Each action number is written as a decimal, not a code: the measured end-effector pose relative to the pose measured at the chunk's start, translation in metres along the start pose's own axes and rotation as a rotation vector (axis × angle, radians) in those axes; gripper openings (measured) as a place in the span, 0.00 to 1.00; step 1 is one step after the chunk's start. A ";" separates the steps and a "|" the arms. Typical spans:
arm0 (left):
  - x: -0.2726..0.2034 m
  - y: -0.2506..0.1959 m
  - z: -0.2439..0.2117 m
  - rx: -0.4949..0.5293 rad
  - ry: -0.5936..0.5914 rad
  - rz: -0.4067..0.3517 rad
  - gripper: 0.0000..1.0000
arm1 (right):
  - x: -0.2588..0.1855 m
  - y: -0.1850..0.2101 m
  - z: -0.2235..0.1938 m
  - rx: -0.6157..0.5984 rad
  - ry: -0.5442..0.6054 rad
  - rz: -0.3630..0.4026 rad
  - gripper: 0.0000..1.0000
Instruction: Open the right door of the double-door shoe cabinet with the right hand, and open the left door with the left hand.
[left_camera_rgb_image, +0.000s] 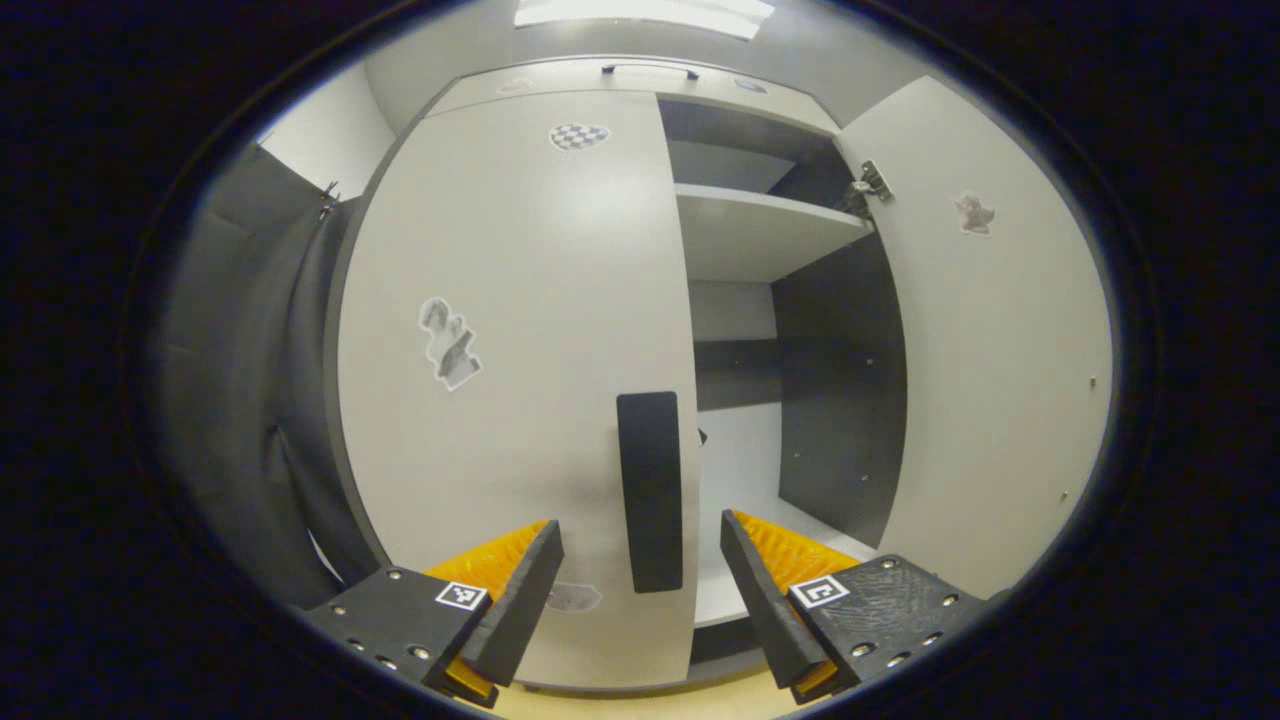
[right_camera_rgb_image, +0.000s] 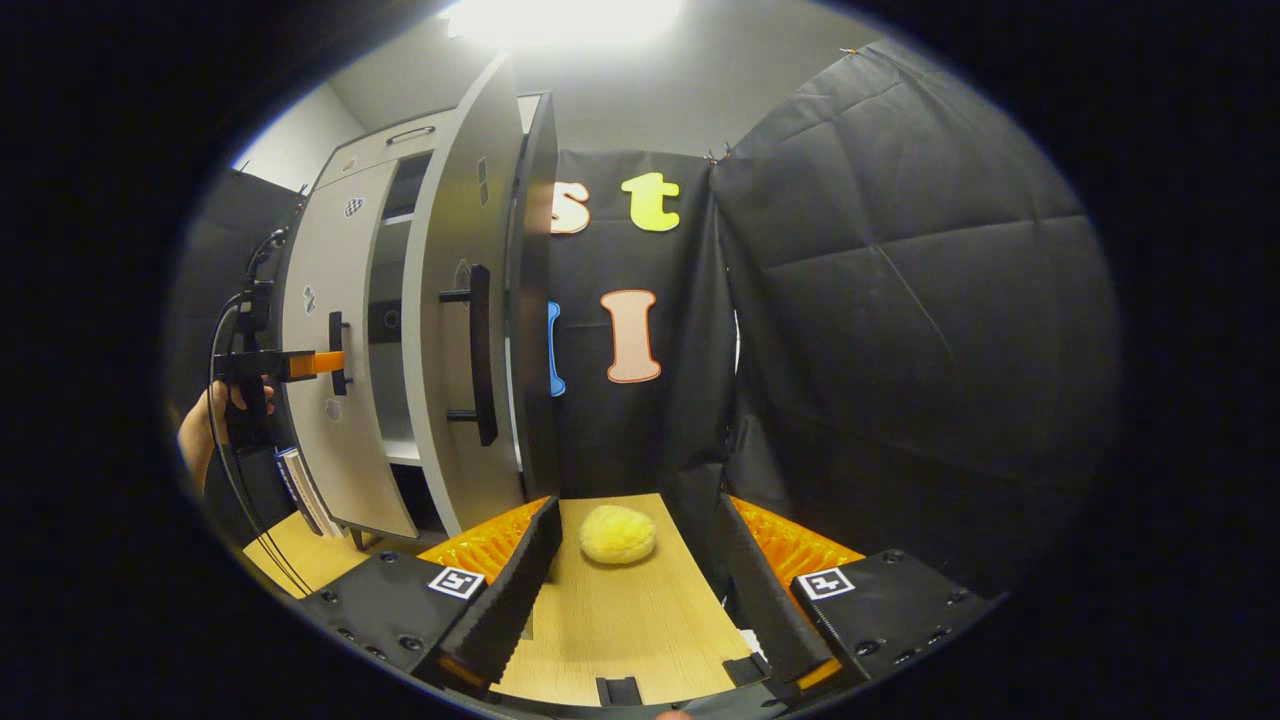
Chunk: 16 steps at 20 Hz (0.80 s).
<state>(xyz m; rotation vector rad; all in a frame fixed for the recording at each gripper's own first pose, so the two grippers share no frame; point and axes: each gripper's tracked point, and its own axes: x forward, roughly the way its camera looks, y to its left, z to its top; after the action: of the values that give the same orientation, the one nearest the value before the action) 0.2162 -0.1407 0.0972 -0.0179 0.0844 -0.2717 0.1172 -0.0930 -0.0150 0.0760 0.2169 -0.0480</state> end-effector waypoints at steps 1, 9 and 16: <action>0.005 0.000 -0.002 0.006 0.011 0.003 0.93 | -0.001 -0.002 0.000 0.001 0.003 -0.006 0.97; 0.031 -0.004 0.002 -0.026 0.017 -0.015 0.70 | -0.007 -0.013 -0.009 -0.037 0.023 -0.047 0.97; 0.028 -0.005 -0.001 -0.027 0.040 -0.005 0.20 | -0.006 -0.009 -0.016 -0.021 0.038 -0.032 0.97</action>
<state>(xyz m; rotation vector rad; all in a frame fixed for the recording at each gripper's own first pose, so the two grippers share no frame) 0.2418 -0.1527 0.0939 -0.0397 0.1282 -0.2763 0.1073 -0.1007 -0.0298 0.0530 0.2563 -0.0762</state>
